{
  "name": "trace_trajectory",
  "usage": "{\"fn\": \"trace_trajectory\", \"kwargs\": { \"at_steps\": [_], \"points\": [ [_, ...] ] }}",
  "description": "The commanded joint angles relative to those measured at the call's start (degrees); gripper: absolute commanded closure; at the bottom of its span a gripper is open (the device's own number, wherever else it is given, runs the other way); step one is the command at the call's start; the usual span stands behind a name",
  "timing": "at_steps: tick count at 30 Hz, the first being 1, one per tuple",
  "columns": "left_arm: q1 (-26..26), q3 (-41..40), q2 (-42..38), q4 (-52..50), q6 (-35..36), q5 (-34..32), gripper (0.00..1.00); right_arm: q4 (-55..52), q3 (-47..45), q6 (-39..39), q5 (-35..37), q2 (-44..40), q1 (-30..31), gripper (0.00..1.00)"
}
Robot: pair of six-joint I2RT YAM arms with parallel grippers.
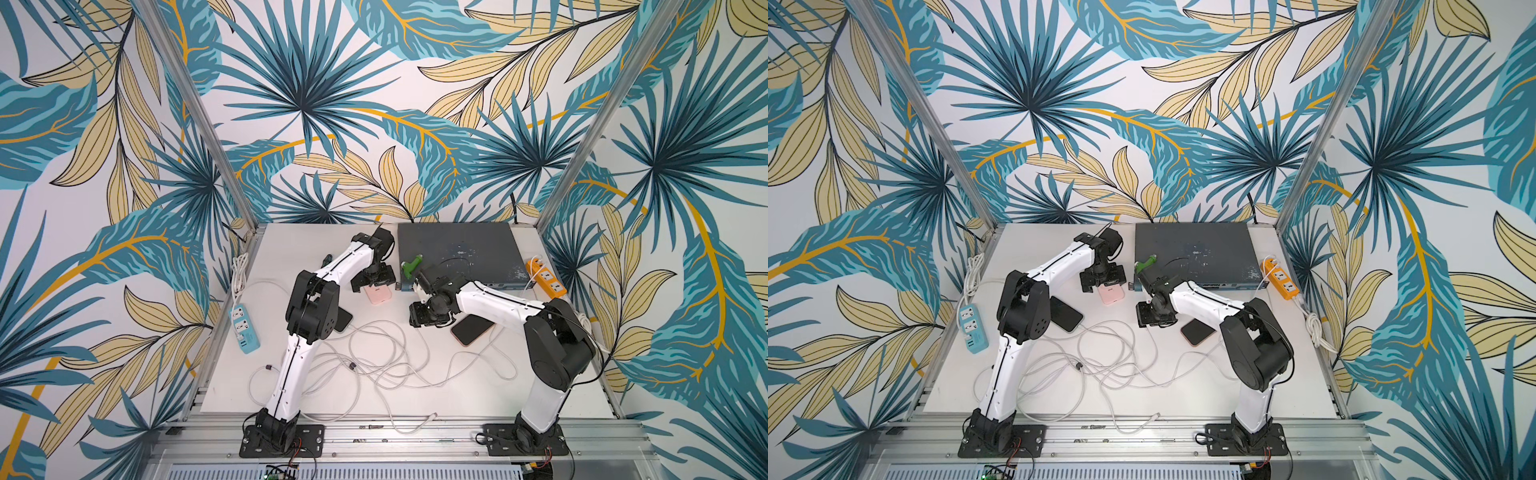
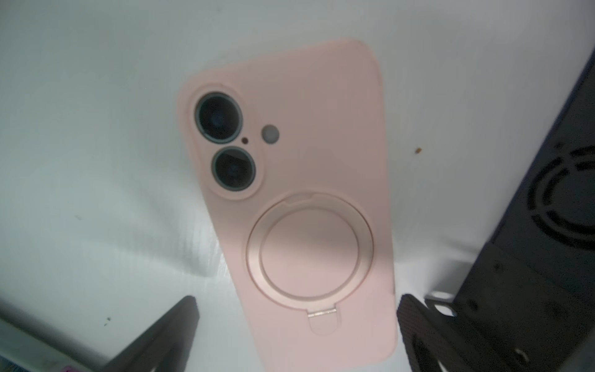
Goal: Plug the charging cable into the phone
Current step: Pick up the phone at the center of the board.
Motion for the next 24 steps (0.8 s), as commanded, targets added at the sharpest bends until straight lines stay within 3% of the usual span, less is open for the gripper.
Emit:
{"fn": "trace_trajectory", "kwargs": {
  "at_steps": [1,10,13,17,21,24],
  "points": [
    [-0.08,2.73,2.57,-2.01,0.12,-1.04,0.0,0.15,-1.08,-0.41,-0.55,-1.41,0.04,0.41],
    [-0.17,11.48,11.59,-7.34,1.12,-2.02,0.0,0.33,-1.63,-0.67,-0.4,-2.43,-0.01,0.41],
    [-0.17,9.38,11.35,-6.8,1.72,-2.29,0.12,0.64,-2.0,-0.67,-0.29,-2.82,-0.01,0.41],
    [-0.22,5.79,8.43,-4.67,4.17,-2.49,0.38,1.86,-2.46,-0.92,-0.37,-3.81,-0.05,0.41],
    [-0.1,4.67,4.1,-3.5,7.82,-3.42,0.54,3.4,-2.53,-1.49,-0.87,-4.63,-0.54,0.4],
    [-0.01,2.74,-2.02,0.02,11.23,-2.24,0.6,4.34,-2.15,-2.18,-3.44,-4.67,-1.29,0.4]
  ]
}}
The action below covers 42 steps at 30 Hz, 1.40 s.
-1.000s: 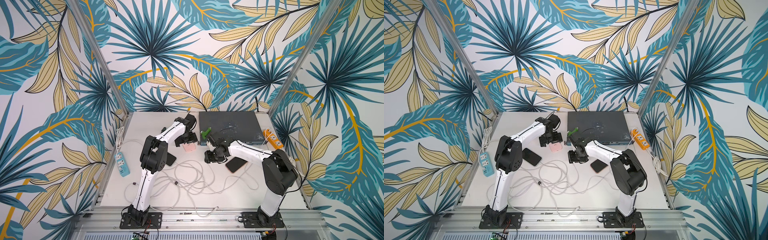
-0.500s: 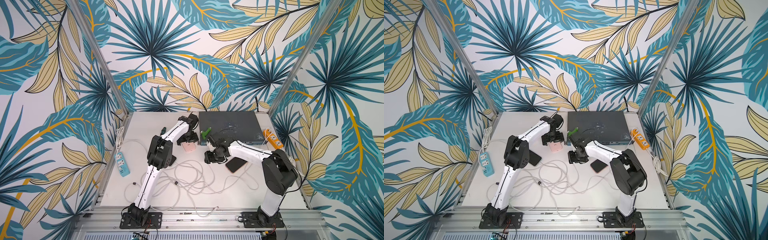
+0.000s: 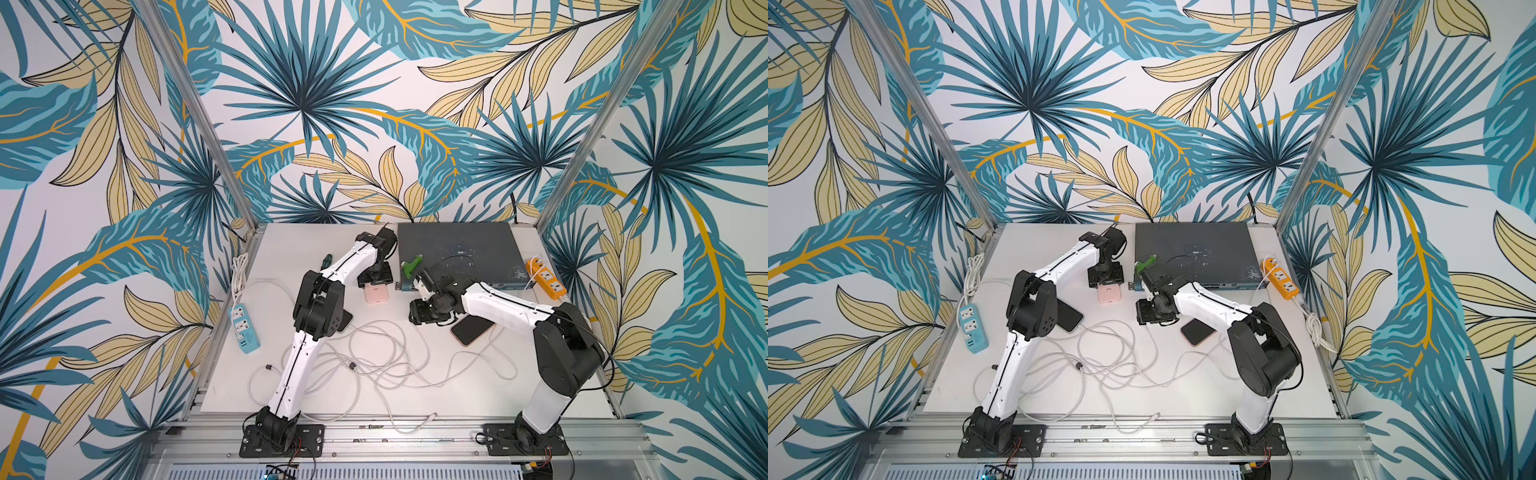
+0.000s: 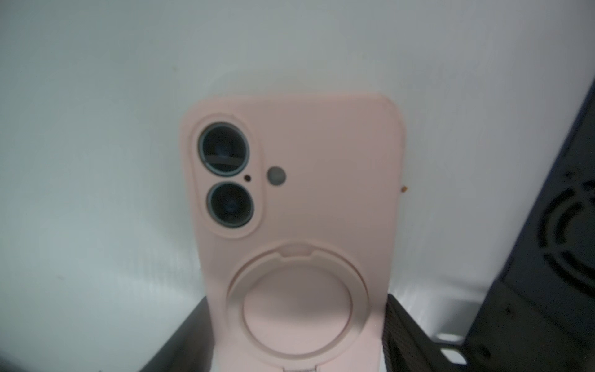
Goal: Plug the charging cable into the phone
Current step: Pick up the phone at the center of the board.
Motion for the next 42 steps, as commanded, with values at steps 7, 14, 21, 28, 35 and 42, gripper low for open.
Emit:
{"fn": "trace_trajectory", "kwargs": {
  "at_steps": [7,14,21,28,35,42],
  "points": [
    [2.86,-10.99,-19.51,8.91,10.03,7.69,0.6,5.11,-1.19,-3.11,-6.45,-4.29,-2.03,0.4],
    [5.54,-27.02,-34.04,22.14,16.49,20.22,0.58,10.06,-3.1,-4.12,-14.52,-11.0,-6.86,0.37],
    [5.76,-41.74,-43.67,31.39,22.26,24.87,0.58,14.84,0.59,3.2,-22.8,-13.79,-13.72,0.34],
    [3.41,-44.86,-46.4,31.16,26.73,23.74,0.58,6.91,17.22,7.99,-30.2,-0.95,-14.1,0.34],
    [2.09,-46.56,-46.62,32.28,27.06,22.91,0.59,1.24,29.4,8.52,-32.27,10.59,-13.82,0.36],
    [1.07,-45.9,-45.68,32.06,27.61,23.14,0.59,0.03,34.5,8.51,-34.48,16.42,-12.6,0.38]
  ]
}}
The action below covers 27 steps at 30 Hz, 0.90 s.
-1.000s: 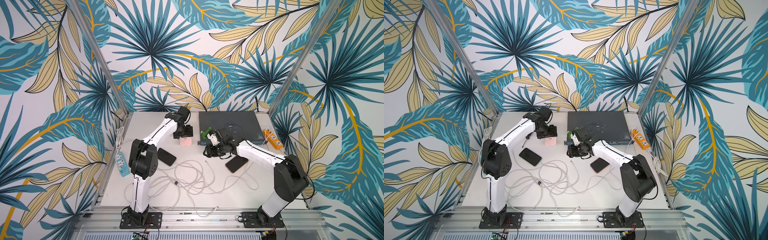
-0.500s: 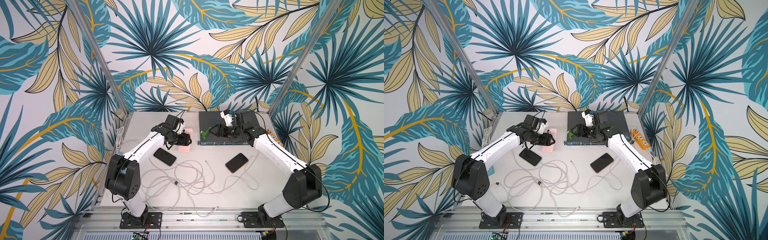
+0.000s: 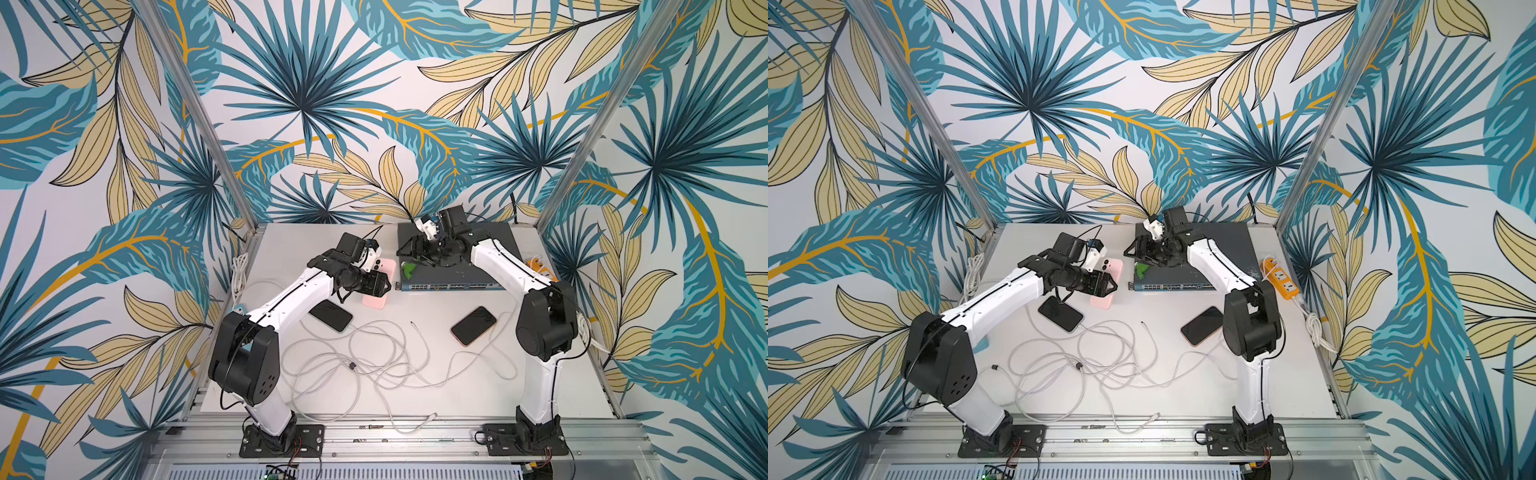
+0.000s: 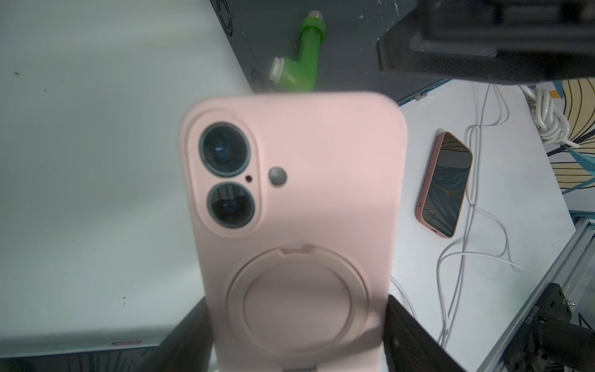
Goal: Plug the charging cable into the phone
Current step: Pick up the phone at the center of the board.
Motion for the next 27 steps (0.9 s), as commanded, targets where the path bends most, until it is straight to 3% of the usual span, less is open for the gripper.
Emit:
{"fn": "trace_trajectory", "kwargs": {
  "at_steps": [1,11,27],
  "points": [
    [-0.71,0.82,-1.39,2.72,1.56,0.41,0.59,-2.41,2.02,0.4,-3.48,0.97,0.98,0.38],
    [-1.83,3.35,1.15,2.48,1.68,-0.82,0.59,-5.15,4.93,0.57,-4.08,5.23,3.6,0.46],
    [-1.83,5.03,1.55,1.28,1.71,-3.61,0.56,-6.12,6.68,1.35,-4.28,6.95,3.76,0.85]
  ]
}}
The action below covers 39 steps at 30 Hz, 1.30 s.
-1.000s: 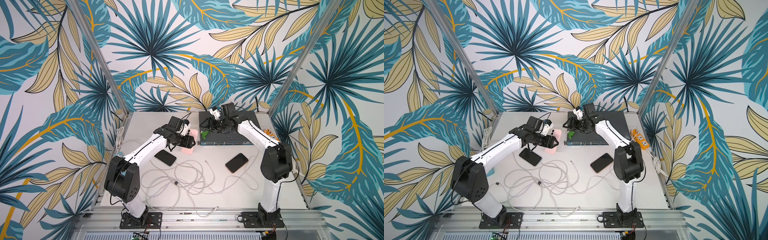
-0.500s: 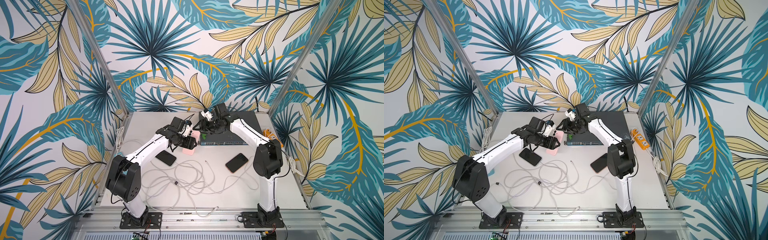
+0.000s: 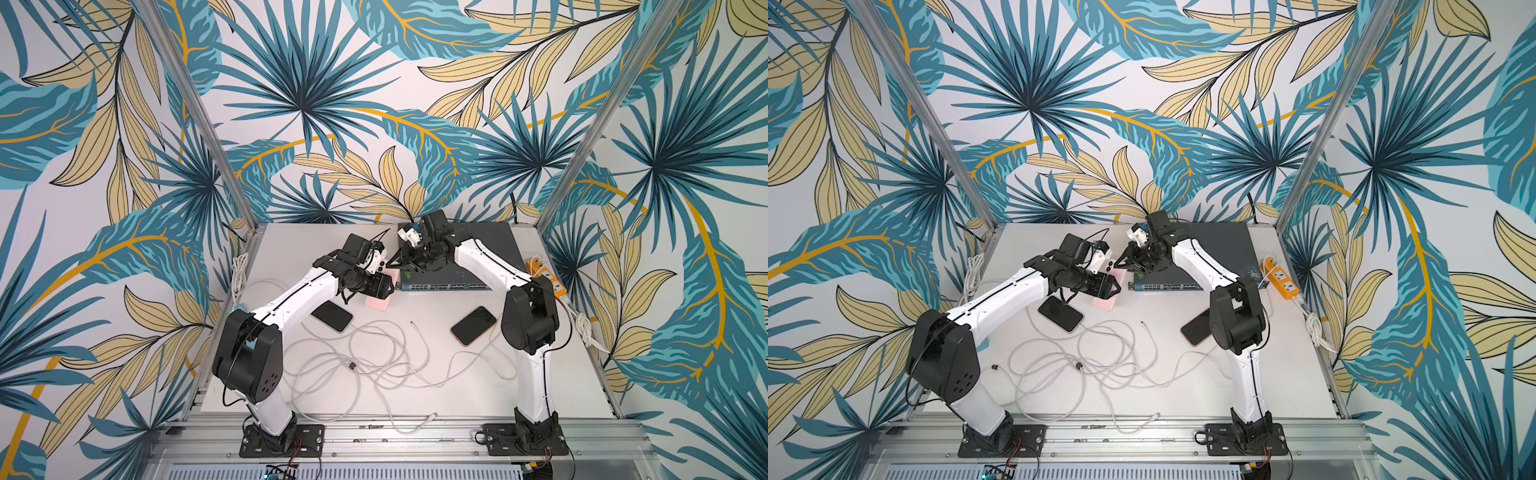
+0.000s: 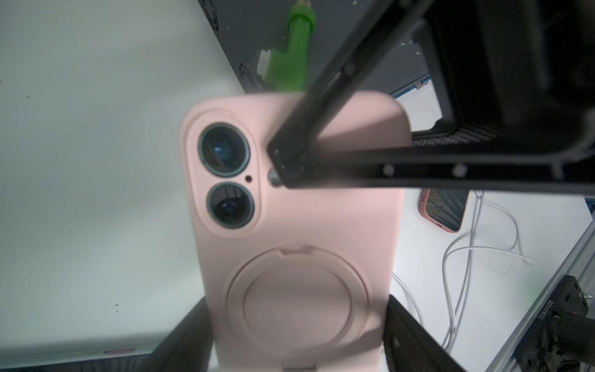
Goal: Plug the charging cable into the phone
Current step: Pick up the phone at the center of the board.
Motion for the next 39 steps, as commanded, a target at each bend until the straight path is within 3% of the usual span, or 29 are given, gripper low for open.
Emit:
{"fn": "trace_trajectory", "kwargs": {
  "at_steps": [1,5,7,9,13,18,22,26,32,39],
  "points": [
    [-0.26,3.79,0.44,1.81,0.72,-2.73,0.53,-1.9,1.24,1.57,1.08,1.17,0.22,0.87],
    [-0.41,5.85,0.4,-2.01,1.1,-6.39,0.15,-2.47,2.96,1.27,3.39,1.18,0.09,0.93],
    [-0.95,6.64,-0.82,-4.92,1.59,-11.24,0.06,-3.26,4.19,2.23,4.86,1.71,-0.3,0.96],
    [-2.4,6.82,-2.87,-7.58,1.76,-19.51,0.03,-3.51,4.94,3.78,5.74,2.06,-0.74,0.97],
    [-7.15,6.56,-5.63,-11.19,1.73,-36.43,0.04,-4.02,6.74,6.3,6.37,2.79,-1.19,0.97],
    [-15.96,7.52,-2.72,-11.66,4.93,-45.34,0.08,-4.4,7.37,8.12,6.86,3.04,-1.39,0.97],
    [-18.04,8.92,0.82,-9.6,3.97,-41.99,0.08,-4.16,6.59,8.65,6.84,2.62,-1.39,0.97],
    [-19.11,12.01,5.64,-9.3,4.1,-43.39,0.11,-3.49,4.9,8.9,6.74,1.51,-1.34,0.97],
    [-19.11,14.43,11.15,-8.59,4.93,-48.85,0.18,-2.95,3.62,9.21,6.57,0.66,-1.39,0.97],
    [-19.09,11.77,11.32,-7.9,2.83,-54.67,0.32,-2.55,3.59,9.53,6.35,0.94,-1.4,0.97]
  ]
}}
